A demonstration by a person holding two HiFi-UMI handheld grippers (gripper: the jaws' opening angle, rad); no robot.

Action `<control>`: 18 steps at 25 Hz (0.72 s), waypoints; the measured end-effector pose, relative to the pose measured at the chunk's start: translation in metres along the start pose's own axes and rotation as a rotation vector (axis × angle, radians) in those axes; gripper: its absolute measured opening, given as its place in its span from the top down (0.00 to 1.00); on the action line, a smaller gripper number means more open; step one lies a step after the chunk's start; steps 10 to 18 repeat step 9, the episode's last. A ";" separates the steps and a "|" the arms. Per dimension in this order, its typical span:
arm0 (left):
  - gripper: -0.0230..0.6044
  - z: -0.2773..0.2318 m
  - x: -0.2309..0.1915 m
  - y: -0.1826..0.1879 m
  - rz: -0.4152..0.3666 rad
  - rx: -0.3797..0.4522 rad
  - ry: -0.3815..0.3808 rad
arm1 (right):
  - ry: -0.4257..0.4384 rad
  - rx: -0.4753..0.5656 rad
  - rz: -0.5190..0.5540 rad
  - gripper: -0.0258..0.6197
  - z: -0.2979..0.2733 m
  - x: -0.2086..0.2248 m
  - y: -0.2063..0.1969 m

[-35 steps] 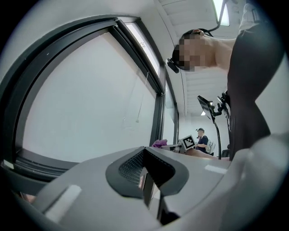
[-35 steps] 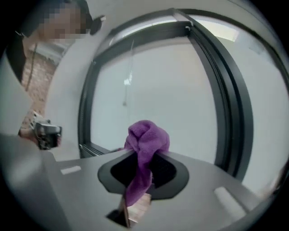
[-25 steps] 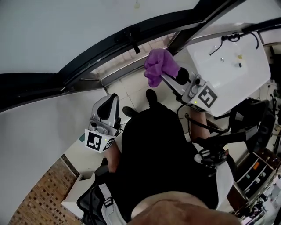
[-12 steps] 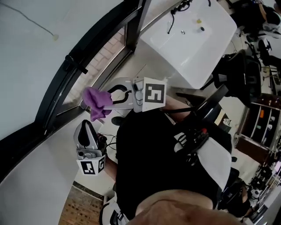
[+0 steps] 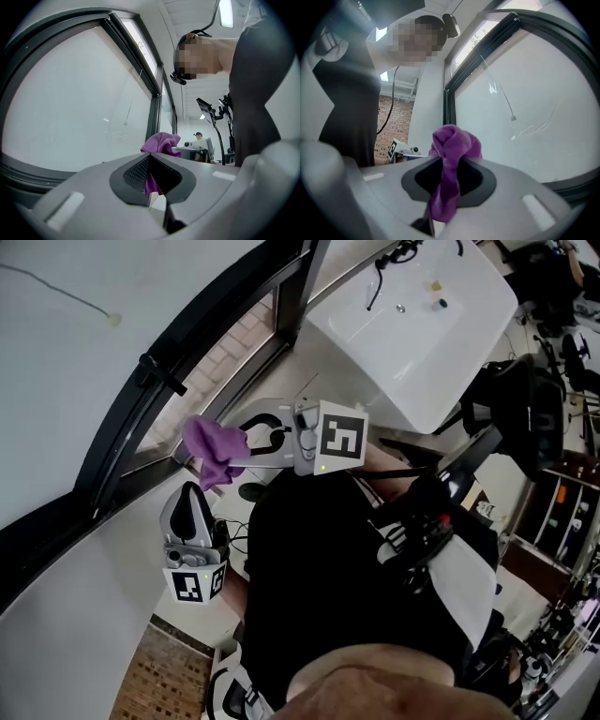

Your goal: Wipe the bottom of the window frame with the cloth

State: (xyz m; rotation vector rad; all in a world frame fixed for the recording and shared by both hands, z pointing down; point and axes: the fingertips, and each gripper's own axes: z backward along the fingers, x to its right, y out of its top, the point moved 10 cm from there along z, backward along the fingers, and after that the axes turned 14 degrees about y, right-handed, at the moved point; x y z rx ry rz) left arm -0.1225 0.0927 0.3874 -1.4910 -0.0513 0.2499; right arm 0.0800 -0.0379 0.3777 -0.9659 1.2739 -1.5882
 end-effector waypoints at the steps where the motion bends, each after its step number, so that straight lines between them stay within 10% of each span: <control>1: 0.97 -0.002 0.002 0.000 0.000 -0.002 -0.004 | -0.005 0.002 -0.003 0.85 0.004 -0.001 0.001; 18: 0.97 -0.028 0.008 -0.008 -0.006 -0.004 -0.045 | -0.050 -0.044 -0.008 0.85 0.031 0.004 -0.010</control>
